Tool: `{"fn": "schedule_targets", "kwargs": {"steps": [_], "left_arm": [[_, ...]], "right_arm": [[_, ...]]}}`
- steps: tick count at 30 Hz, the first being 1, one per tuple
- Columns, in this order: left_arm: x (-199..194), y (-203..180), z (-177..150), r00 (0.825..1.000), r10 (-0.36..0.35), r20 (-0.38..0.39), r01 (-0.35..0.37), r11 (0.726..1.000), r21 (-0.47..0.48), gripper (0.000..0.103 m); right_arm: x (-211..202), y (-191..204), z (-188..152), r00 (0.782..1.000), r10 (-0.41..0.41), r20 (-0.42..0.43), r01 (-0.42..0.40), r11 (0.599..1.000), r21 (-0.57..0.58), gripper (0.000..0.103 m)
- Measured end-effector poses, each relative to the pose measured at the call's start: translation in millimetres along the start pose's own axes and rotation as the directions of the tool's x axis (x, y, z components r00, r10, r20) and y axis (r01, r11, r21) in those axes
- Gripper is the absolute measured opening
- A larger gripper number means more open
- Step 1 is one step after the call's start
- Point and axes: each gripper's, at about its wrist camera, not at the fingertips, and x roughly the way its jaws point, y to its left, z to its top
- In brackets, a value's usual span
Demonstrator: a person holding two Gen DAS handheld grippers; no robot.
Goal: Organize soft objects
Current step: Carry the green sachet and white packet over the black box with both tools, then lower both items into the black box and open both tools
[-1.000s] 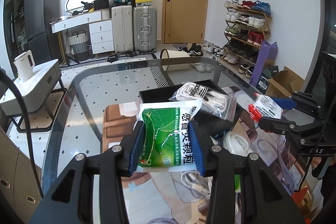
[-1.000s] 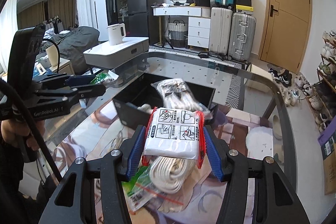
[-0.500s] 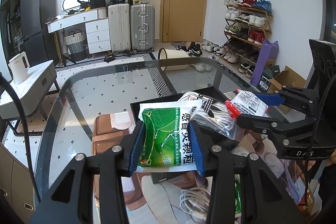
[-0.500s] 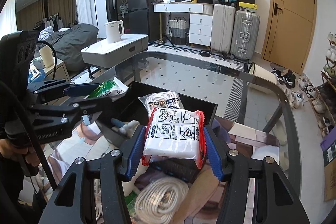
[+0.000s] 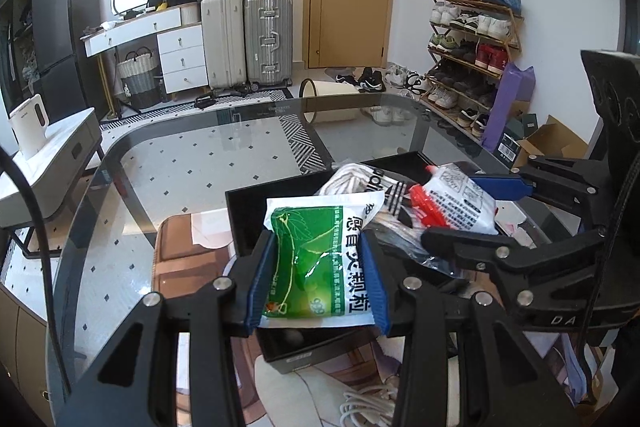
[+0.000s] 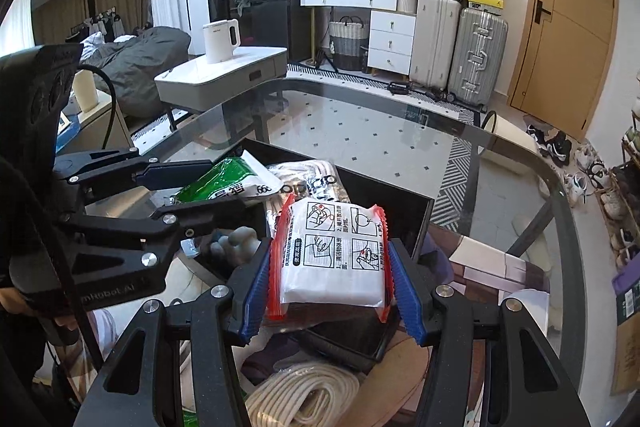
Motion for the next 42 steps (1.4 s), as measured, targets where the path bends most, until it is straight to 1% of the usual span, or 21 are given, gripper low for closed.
{"fn": "schedule_targets", "kwargs": {"steps": [5, 11, 20, 25, 28, 31, 32, 33, 35, 39, 41, 42], "left_arm": [[9, -3, 2, 1.000, -0.008, -0.019, 0.008, 1.000, 0.006, 0.041], [17, -2, -1, 0.999, -0.003, -0.042, 0.003, 1.000, 0.003, 0.041], [19, -4, -1, 0.999, 0.017, -0.036, -0.015, 0.999, 0.033, 0.042], [17, -3, -2, 0.999, 0.005, -0.037, -0.004, 0.999, 0.052, 0.044], [16, -2, -2, 0.999, -0.006, -0.038, 0.008, 0.999, 0.052, 0.044], [12, 1, -1, 0.999, -0.021, -0.035, 0.023, 0.999, 0.043, 0.044], [10, 2, -1, 0.999, -0.014, -0.031, 0.016, 0.999, 0.039, 0.048], [9, 3, 0, 1.000, 0.000, -0.028, 0.001, 0.999, 0.038, 0.051], [4, 5, 0, 1.000, -0.010, -0.017, 0.010, 0.999, 0.030, 0.060], [-7, 4, 1, 1.000, -0.004, 0.000, 0.004, 1.000, 0.027, 0.069], [-12, 4, 0, 1.000, 0.014, 0.014, -0.014, 1.000, 0.023, 0.082], [-16, 6, 0, 1.000, 0.013, 0.023, -0.013, 1.000, 0.018, 0.084]], "right_arm": [[20, 1, -4, 0.999, 0.011, -0.041, -0.011, 1.000, -0.012, 0.055], [25, -2, -6, 0.999, -0.014, -0.034, 0.013, 1.000, -0.018, 0.055], [29, -3, -5, 0.999, -0.015, -0.043, 0.014, 0.999, -0.037, 0.057], [28, 2, -4, 0.998, -0.032, -0.055, 0.030, 0.999, -0.028, 0.058], [27, 3, -4, 0.998, -0.032, -0.056, 0.030, 0.999, -0.036, 0.063], [22, 5, -3, 0.998, -0.060, -0.020, 0.058, 0.997, -0.058, 0.074], [19, 5, -3, 0.999, -0.053, -0.014, 0.052, 0.997, -0.059, 0.088], [15, 5, -2, 0.998, -0.062, -0.002, 0.062, 0.996, -0.058, 0.097], [9, 5, -1, 0.997, -0.078, 0.018, 0.079, 0.995, -0.062, 0.097], [-2, 2, -1, 0.996, -0.087, 0.034, 0.088, 0.995, -0.043, 0.099], [-9, 1, -2, 0.995, -0.084, 0.046, 0.086, 0.996, -0.038, 0.101], [-14, 0, -4, 0.995, -0.086, 0.053, 0.087, 0.996, -0.033, 0.102]]}}
